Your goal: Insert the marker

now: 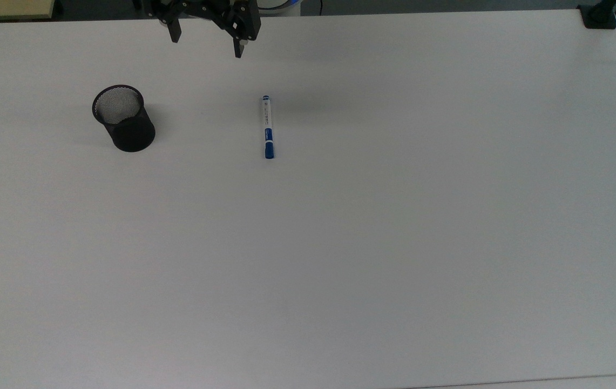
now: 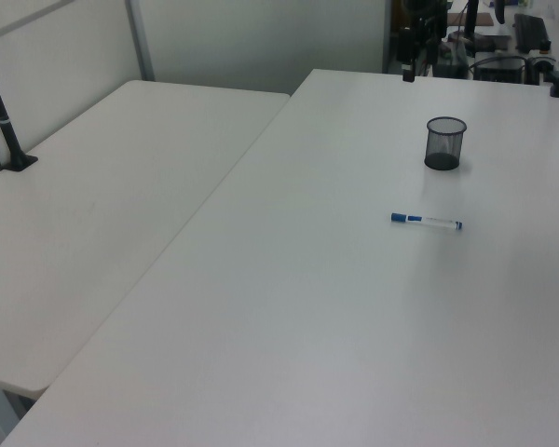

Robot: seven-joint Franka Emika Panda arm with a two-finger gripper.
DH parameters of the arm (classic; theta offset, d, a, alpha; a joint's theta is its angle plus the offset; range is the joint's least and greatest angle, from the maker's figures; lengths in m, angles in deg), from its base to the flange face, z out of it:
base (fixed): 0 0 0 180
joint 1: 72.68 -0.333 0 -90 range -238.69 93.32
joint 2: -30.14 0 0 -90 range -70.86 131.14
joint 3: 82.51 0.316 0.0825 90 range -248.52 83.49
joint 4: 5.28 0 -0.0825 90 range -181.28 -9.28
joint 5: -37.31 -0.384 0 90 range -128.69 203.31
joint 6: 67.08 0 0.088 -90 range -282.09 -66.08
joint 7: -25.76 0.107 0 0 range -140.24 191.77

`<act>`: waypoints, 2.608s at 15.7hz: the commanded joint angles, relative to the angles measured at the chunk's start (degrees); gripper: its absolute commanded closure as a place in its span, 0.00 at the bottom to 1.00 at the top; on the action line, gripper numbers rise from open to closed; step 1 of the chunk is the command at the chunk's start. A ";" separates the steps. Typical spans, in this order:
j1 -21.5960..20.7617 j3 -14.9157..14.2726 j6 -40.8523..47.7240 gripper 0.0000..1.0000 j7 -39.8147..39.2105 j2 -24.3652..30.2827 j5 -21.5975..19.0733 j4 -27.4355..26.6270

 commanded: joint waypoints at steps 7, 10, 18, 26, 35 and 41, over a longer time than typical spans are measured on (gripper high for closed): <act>-0.57 0.15 1.06 0.00 0.10 0.24 0.47 -0.31; -0.22 0.15 1.15 0.00 0.10 0.42 0.47 -0.13; -0.22 0.15 1.41 0.00 -0.69 0.68 0.38 -0.13; -0.05 0.06 1.93 0.00 -3.76 0.77 -0.24 -0.13; -0.04 0.32 5.54 0.00 -6.31 0.68 -0.24 -0.57; 0.22 -0.12 1.69 0.00 -10.18 0.51 0.38 -5.22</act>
